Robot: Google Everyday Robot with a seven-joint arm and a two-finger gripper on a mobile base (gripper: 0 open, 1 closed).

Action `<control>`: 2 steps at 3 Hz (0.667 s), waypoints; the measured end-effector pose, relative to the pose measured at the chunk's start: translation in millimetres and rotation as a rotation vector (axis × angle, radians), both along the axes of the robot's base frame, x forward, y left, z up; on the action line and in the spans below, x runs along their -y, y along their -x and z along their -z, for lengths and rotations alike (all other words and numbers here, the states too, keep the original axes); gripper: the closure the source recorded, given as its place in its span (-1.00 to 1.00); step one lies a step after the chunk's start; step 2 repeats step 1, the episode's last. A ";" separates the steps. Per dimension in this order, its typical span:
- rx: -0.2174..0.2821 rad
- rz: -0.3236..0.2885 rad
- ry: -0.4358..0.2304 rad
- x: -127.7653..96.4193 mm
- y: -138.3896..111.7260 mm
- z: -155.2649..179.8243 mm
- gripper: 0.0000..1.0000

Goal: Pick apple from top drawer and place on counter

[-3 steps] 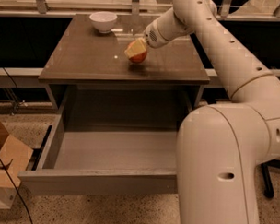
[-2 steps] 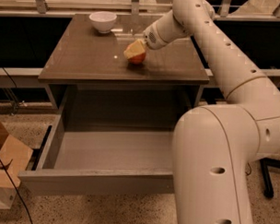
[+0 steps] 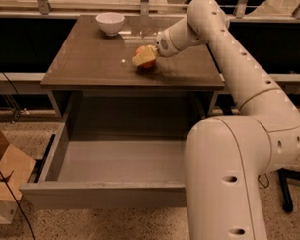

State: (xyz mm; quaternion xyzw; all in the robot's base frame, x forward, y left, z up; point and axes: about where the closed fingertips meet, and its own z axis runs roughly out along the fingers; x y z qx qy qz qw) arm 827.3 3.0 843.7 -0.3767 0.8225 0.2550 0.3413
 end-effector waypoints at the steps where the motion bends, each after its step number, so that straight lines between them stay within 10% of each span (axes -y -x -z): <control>1: -0.003 -0.003 0.000 -2.2 -0.1 2.3 -1.00; 2: -0.003 -0.003 0.000 -2.2 -0.1 2.3 -1.00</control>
Offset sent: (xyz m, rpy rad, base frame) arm 0.0000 0.0000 0.0000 0.0000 0.0000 0.0000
